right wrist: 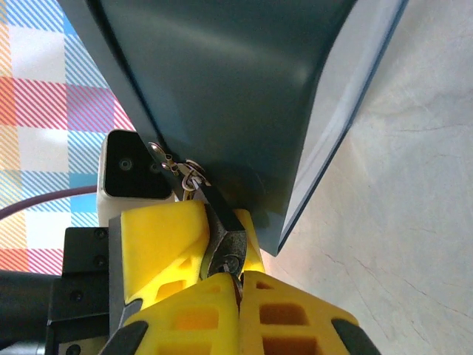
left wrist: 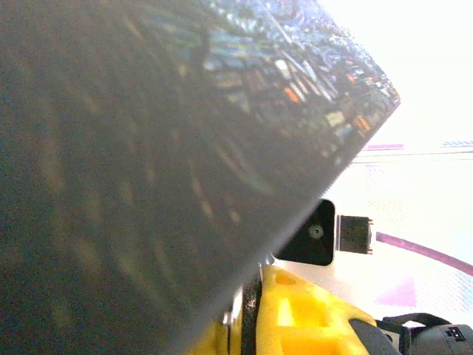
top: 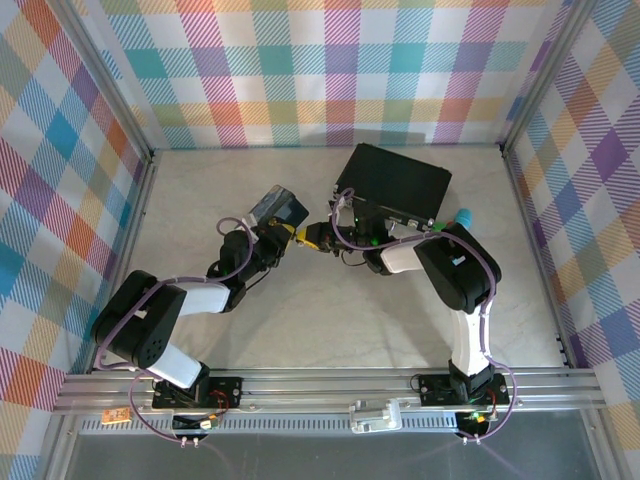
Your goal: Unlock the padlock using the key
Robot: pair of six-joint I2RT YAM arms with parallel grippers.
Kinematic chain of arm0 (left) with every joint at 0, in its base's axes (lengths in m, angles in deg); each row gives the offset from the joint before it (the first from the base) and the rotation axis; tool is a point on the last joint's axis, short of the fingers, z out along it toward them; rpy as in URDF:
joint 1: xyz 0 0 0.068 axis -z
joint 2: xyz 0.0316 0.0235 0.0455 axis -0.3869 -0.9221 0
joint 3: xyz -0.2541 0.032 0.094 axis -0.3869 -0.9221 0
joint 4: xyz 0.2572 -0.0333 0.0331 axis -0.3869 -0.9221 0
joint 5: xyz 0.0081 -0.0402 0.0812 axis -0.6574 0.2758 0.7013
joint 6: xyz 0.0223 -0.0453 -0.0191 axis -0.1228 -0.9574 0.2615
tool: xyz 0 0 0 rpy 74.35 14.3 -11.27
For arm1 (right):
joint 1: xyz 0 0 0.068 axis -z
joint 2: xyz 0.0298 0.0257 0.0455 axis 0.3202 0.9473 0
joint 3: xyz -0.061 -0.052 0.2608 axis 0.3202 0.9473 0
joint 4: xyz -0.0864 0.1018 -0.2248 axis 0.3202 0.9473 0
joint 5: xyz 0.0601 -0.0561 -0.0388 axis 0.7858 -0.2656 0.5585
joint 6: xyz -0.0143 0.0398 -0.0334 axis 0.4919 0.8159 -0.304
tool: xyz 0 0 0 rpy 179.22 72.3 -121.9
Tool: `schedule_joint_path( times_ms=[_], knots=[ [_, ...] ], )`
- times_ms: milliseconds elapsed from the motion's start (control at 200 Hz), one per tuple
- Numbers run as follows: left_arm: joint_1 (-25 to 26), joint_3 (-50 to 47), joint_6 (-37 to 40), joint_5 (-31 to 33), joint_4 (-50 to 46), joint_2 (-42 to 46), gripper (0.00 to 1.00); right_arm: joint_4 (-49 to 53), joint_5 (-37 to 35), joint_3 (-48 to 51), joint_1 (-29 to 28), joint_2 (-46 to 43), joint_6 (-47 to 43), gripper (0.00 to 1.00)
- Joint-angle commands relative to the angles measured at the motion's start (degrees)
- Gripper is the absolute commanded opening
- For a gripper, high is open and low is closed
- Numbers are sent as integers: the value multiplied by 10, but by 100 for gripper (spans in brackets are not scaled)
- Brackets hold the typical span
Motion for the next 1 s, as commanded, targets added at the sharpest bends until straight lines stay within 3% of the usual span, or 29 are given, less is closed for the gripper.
schedule_joint_path(
  times_ms=[0, 155, 305, 410, 550, 730, 795, 995],
  knots=[
    [42, 19, 34, -187, -18, 0, 0, -96, 1, -64, -30, 8, 63, 0],
    [41, 21, 64, -171, -65, 22, 0, -99, -10, -55, -29, 14, 85, 0],
    [41, 12, 128, -128, -75, 23, 0, -185, -29, -36, -28, 33, 225, 0],
    [41, 7, 173, -118, -37, -5, 0, -292, -46, -42, -25, 67, 380, 0],
    [40, -10, 205, -99, 54, -62, 0, -293, -49, -48, -29, 57, 491, 0],
    [39, -15, 194, -98, 213, -177, 0, -293, -109, -37, -33, 53, 674, 0],
    [38, -16, 176, -93, 264, -217, 0, -293, -125, -45, -34, 54, 707, 0],
    [31, -21, 202, -69, 258, -224, 0, -293, -166, -41, -39, 44, 732, 0]
  ],
)
